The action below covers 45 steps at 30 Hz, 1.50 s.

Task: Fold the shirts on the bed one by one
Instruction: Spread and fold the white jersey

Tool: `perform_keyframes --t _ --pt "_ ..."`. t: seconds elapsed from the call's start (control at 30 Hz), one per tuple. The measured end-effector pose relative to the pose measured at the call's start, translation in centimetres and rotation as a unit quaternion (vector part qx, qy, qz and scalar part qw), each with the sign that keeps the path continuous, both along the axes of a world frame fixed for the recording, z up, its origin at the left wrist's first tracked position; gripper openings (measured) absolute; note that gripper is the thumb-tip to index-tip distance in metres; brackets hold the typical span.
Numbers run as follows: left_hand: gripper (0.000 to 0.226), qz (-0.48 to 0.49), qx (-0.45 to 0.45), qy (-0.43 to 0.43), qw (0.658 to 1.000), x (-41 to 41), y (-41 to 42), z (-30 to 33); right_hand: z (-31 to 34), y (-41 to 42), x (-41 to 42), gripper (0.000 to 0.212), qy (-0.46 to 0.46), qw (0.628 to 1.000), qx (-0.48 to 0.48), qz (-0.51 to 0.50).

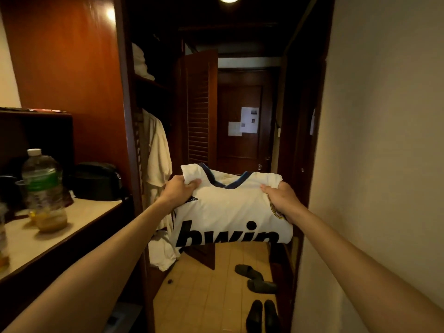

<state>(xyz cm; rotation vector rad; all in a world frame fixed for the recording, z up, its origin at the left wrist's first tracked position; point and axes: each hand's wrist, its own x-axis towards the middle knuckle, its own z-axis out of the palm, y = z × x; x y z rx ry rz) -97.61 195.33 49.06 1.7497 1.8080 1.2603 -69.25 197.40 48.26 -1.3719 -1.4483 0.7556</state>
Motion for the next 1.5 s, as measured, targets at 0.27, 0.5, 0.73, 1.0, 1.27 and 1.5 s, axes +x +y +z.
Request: perform_keyframes --t 0.27,0.5,0.73,1.0,1.27,1.5 --pt "0.038 -0.025 -0.02 -0.082 0.996 -4.2 21.7 -1.1 -0.3 18.6 -4.7 0.009 0.028 0.999 -0.015 -0.012" --pt "0.04 -0.033 -0.025 -0.1 0.994 -5.4 38.5 -3.3 -1.8 34.4 -5.9 0.026 0.01 0.999 -0.027 -0.037" --pt "0.032 -0.024 -0.025 -0.191 0.981 -9.1 56.3 -6.5 -4.5 53.6 -9.4 0.023 -0.009 1.0 -0.012 -0.011" --pt "0.017 0.102 -0.004 -0.255 0.961 -19.8 70.1 -9.2 -5.2 75.8 -21.9 0.044 -0.073 0.989 -0.021 0.129" --pt "0.016 0.253 0.025 -0.267 0.93 -36.0 76.8 -14.1 -11.2 90.3 -41.8 0.032 -0.065 0.953 -0.046 0.291" --pt "0.023 0.358 0.004 -0.291 0.887 -46.6 80.4 -18.8 -16.0 98.0 -56.6 0.026 -0.06 0.925 -0.059 0.372"
